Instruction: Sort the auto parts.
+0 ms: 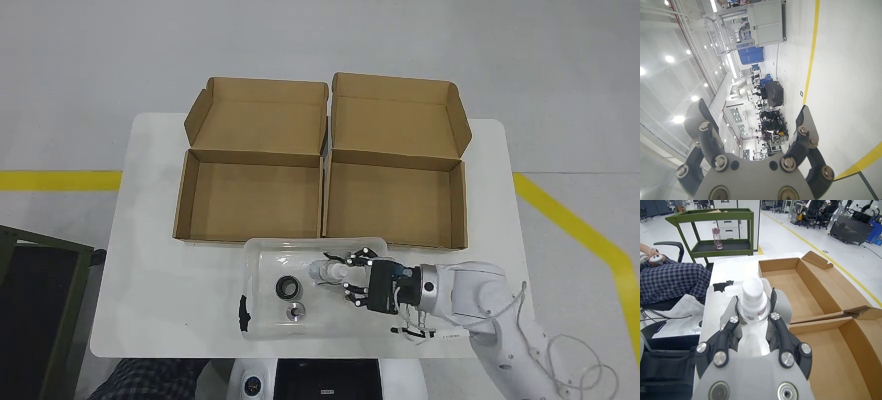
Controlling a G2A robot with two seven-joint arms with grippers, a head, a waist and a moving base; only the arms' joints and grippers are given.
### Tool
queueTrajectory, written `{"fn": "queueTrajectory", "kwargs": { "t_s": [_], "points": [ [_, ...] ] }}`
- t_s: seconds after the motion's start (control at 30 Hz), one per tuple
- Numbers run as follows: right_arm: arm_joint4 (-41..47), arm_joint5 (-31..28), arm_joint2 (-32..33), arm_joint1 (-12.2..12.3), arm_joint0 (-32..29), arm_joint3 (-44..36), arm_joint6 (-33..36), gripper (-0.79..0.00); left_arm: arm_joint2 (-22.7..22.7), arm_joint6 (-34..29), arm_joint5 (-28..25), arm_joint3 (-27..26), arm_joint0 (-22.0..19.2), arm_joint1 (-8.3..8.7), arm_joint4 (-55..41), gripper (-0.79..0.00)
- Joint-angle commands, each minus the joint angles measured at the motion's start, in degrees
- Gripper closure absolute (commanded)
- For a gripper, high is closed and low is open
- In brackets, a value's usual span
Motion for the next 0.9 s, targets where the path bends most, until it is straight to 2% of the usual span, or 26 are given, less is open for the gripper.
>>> {"fn": "queueTrajectory", "kwargs": {
  "t_s": [0.0,0.37,0.87],
  "points": [
    [0.50,0.67,0.43,0.04,0.31,-0.31,-0.27,0.000,0.00,0.00,0.00,0.00,0.00,0.00,0.00,-0.785],
    [8.80,3.21,4.34,0.21,2.30,-0.70,-3.85,0.000,0.00,0.00,0.00,0.00,0.00,0.00,0.00,-0.785],
    [21.81,2.29,8.66,0.65,3.40,0.33,-5.64,0.000,0.00,0.00,0.00,0.00,0.00,0.00,0.00,-0.785]
  ]
}}
